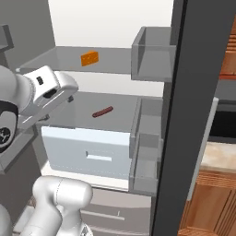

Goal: Retrieve the sausage and cheese from the fridge and place them on the cutting board on the counter.

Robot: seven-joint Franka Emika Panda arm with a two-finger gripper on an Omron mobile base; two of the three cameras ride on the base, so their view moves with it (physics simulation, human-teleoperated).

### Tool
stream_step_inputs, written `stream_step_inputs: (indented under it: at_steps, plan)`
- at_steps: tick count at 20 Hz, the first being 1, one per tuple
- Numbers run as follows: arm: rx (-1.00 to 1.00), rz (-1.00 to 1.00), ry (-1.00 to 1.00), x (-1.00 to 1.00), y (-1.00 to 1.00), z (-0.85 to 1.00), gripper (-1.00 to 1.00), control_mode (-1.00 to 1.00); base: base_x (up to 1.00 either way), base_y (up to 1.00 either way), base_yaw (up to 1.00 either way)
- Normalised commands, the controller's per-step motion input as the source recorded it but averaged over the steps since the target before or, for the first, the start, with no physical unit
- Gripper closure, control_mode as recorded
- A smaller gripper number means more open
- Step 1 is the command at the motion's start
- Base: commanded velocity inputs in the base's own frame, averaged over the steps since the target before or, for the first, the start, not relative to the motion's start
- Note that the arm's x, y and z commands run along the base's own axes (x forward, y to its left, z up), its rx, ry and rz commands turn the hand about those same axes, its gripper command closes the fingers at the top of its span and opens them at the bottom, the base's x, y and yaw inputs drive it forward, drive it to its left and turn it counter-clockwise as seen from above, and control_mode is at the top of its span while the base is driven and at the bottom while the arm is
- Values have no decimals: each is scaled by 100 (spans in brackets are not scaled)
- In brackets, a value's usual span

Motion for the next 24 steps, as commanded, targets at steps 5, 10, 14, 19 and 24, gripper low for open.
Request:
stream_step_inputs:
  at_steps: [5,10,14,19,24]
  plan:
    - [0,0,0,0,0,0,-100,100,62,-12,-5]
    - [0,0,0,0,0,0,-100,-100,6,-11,0]
    - [2,0,1,0,-6,1,-100,-100,0,0,0]
    - [3,1,0,0,-19,5,-100,-100,0,0,0]
    - [0,-6,-1,1,9,21,-100,-100,0,0,0]
